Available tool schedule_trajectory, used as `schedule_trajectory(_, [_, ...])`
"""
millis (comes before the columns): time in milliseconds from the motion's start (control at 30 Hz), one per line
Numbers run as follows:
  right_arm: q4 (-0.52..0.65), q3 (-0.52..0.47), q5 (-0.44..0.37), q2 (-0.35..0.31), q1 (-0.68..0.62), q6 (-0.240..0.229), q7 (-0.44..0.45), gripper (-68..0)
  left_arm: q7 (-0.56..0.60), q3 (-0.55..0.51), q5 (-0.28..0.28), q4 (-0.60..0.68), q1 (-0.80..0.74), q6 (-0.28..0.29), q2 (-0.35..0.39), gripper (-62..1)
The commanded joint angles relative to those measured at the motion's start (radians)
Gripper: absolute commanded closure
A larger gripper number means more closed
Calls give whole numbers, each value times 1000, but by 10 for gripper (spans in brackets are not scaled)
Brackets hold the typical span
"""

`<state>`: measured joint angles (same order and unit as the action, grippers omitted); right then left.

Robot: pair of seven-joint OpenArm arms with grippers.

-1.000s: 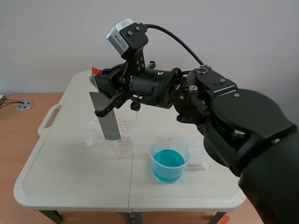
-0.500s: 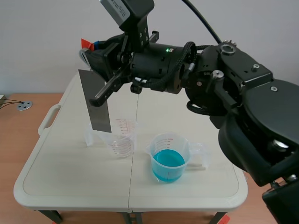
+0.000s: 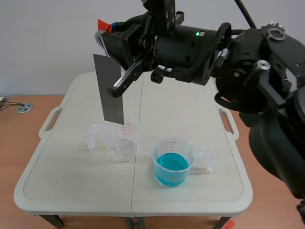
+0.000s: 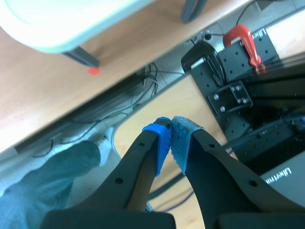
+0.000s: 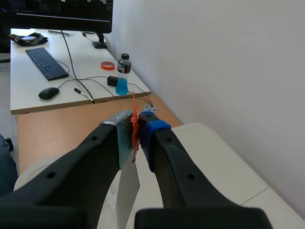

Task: Hold the metal plate by the orange handle, dip it into the blue solution, take it out and point at it, then put the plate back in the beaker on the left.
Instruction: 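Move the plate over the blue solution, then point at the plate with the left hand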

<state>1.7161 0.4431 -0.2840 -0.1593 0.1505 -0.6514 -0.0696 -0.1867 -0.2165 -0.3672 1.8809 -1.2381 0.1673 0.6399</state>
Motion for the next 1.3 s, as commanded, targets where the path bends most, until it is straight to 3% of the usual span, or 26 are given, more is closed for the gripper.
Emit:
schedule_trajectory(0, [45, -20, -15, -9, -6, 3, 16, -15, 10, -1, -6, 11, 7, 3, -2, -15])
schedule_trajectory(633, [305, -174, -27, -100, -243, -5, 16, -15, 9, 2, -6, 11, 241, 19, -2, -15])
schedule_trajectory(900, [341, -269, -41, -101, -338, -39, 17, -15, 10, 67, 8, 11, 434, 112, 12, -15])
schedule_trajectory(1100, [342, -340, -41, -101, -399, -61, 44, -15, 9, 159, 22, 3, 584, 124, 49, -15])
schedule_trajectory(1267, [343, -382, -41, -101, -422, -92, 61, -15, 6, 266, 24, -72, 754, 206, 59, -15])
